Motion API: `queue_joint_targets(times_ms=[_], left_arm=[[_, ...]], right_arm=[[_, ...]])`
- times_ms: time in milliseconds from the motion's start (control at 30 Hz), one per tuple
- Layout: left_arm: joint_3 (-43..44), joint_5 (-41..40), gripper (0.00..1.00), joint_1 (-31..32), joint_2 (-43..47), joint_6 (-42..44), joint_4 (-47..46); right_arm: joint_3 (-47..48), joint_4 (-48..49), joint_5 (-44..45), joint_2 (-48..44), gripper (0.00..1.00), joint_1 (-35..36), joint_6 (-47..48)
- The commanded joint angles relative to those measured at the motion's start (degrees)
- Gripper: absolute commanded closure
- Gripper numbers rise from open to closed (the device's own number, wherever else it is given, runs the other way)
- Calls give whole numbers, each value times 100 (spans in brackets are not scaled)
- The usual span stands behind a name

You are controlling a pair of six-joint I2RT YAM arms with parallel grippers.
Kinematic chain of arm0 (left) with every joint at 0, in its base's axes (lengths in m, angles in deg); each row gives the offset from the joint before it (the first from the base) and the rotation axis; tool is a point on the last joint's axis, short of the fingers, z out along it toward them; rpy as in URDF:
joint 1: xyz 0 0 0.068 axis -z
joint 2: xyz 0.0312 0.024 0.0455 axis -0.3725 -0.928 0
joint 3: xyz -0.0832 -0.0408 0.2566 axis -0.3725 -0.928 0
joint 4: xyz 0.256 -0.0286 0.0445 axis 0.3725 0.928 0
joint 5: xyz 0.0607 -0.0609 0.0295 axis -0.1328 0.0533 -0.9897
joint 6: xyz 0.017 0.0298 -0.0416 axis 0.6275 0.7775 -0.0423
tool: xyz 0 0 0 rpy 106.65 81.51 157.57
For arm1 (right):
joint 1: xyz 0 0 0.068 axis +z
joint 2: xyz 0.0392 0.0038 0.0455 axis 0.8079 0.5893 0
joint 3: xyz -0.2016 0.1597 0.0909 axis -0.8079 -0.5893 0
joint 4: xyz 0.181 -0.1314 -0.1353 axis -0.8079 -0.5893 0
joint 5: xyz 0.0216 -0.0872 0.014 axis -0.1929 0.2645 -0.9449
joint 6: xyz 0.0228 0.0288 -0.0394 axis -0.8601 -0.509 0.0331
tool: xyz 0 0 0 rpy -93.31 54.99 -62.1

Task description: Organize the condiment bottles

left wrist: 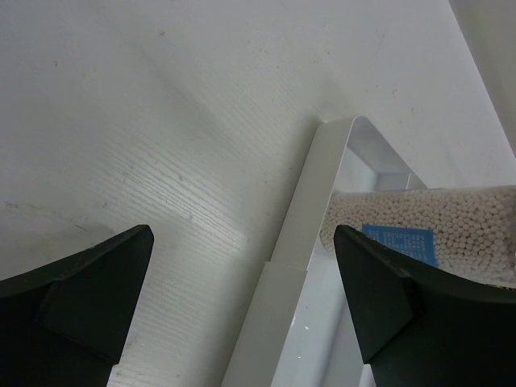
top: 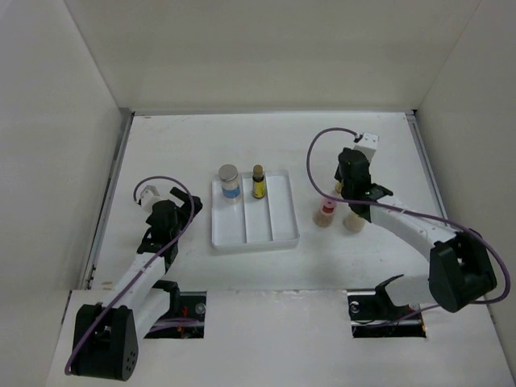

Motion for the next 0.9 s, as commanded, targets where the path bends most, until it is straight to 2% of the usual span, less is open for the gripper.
queue_joint_targets(times_ms=[0,400,667,867], left_arm=[[105,-75,0,31,104,-35,-201],[88,-66,0,-31,236,-17,-87],[88,-66,0,48,104,-26,-166],[35,-40,0,-4,130,-8,-184]], right_arm=[[581,1085,188,-307,74,480,528],[1855,1165,-489,1124,74,1816,397],[2181,1165,-639,1845,73,2186,248],[2111,1165,-454,2171,68,2309,195]])
